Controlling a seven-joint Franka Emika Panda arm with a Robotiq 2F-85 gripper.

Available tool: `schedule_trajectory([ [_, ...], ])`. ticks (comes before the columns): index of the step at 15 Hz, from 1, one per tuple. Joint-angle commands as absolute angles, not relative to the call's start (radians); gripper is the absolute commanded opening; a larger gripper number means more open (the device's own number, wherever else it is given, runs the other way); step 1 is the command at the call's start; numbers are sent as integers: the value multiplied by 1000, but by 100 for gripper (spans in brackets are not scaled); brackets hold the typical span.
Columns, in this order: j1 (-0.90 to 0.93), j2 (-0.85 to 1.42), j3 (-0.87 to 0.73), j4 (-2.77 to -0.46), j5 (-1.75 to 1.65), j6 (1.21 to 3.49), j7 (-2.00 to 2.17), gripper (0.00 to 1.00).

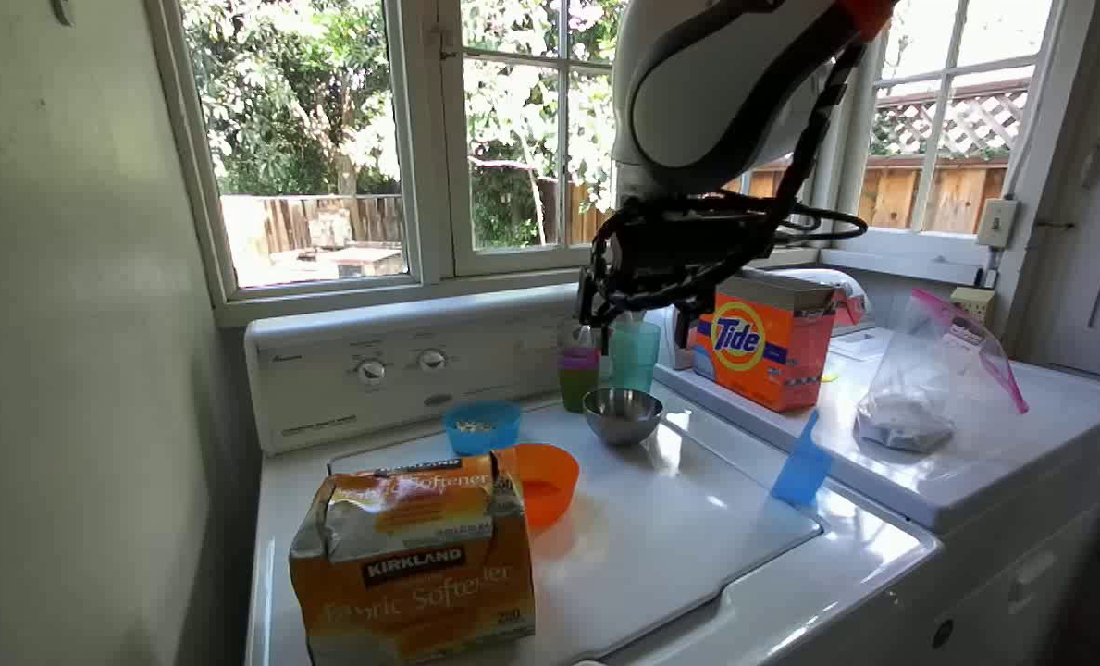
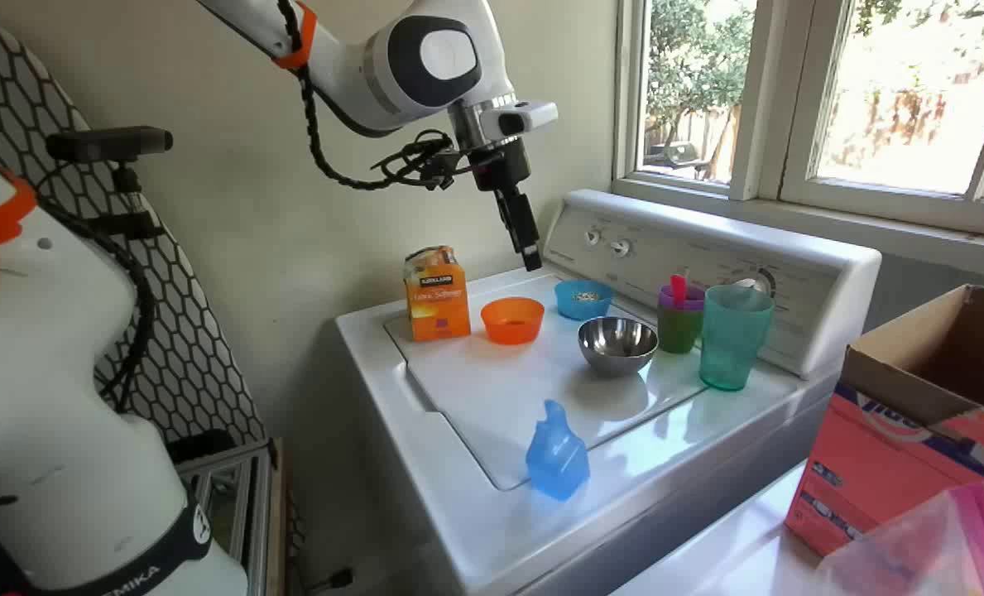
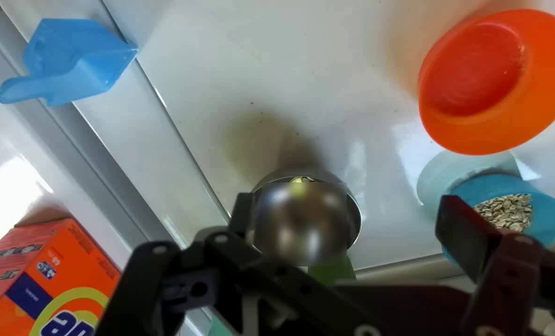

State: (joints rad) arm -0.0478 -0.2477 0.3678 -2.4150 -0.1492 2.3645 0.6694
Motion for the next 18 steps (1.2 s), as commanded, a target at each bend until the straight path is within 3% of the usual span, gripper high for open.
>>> schedule_trajectory([
  [1, -4, -244, 324, -2414, -164, 2361, 679, 100],
  [8, -4, -244, 324, -2414, -164, 2361, 679, 100],
  [18, -81, -400, 253, -2450, -217, 2268, 1136, 100],
])
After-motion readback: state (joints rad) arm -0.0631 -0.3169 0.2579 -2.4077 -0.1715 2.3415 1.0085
